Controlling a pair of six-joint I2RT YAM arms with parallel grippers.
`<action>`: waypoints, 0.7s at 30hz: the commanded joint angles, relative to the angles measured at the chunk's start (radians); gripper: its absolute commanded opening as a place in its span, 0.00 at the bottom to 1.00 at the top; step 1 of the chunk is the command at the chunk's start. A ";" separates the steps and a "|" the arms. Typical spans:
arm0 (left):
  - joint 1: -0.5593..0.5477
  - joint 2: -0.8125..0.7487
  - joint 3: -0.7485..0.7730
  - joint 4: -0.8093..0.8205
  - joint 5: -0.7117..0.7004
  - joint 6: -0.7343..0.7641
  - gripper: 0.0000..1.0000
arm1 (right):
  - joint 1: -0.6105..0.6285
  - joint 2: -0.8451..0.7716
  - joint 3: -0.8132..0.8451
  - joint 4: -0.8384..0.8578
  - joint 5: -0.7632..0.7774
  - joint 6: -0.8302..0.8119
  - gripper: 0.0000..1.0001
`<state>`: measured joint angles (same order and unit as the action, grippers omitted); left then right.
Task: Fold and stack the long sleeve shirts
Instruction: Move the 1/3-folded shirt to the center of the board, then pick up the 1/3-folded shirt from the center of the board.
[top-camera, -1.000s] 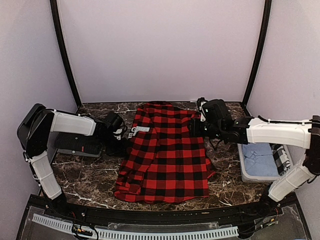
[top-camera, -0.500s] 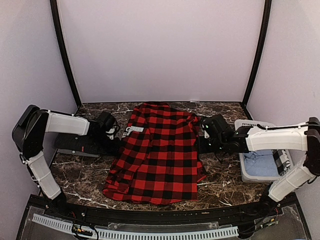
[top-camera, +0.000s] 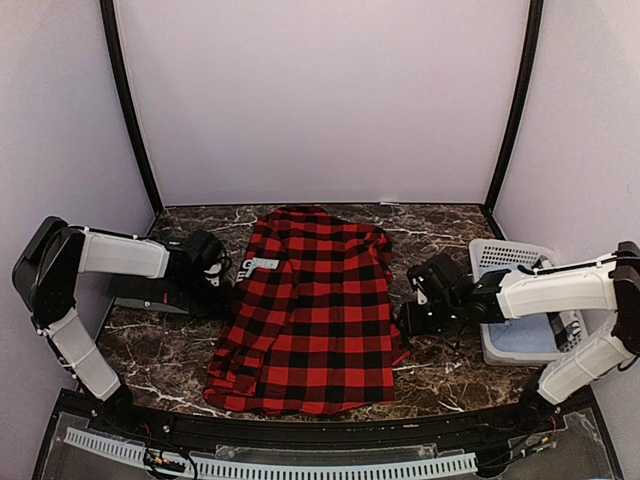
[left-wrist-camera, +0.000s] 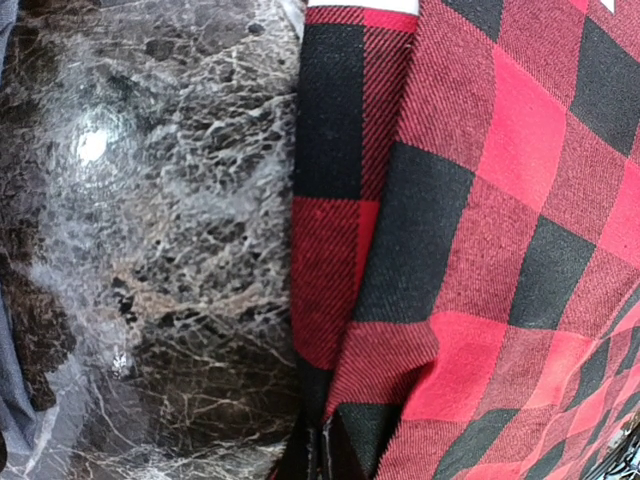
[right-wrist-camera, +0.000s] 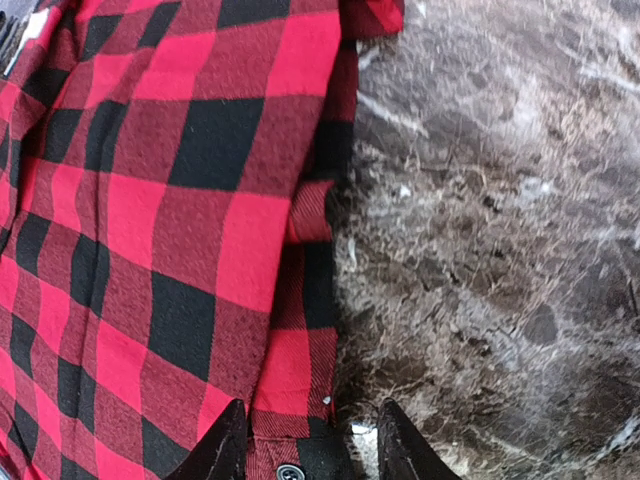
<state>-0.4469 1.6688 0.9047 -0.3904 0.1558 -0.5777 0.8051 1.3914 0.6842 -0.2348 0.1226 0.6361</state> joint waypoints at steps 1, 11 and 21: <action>0.005 -0.012 -0.032 -0.080 -0.006 -0.013 0.00 | 0.020 0.018 -0.015 -0.008 -0.025 0.060 0.41; 0.005 -0.045 0.065 -0.127 -0.056 0.028 0.37 | 0.099 0.058 -0.025 -0.078 0.007 0.155 0.39; 0.005 -0.053 0.215 -0.158 -0.046 0.092 0.44 | 0.127 0.112 -0.008 -0.130 0.065 0.224 0.39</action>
<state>-0.4469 1.6547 1.0630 -0.5072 0.1093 -0.5251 0.9096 1.4593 0.6704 -0.3336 0.1593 0.8139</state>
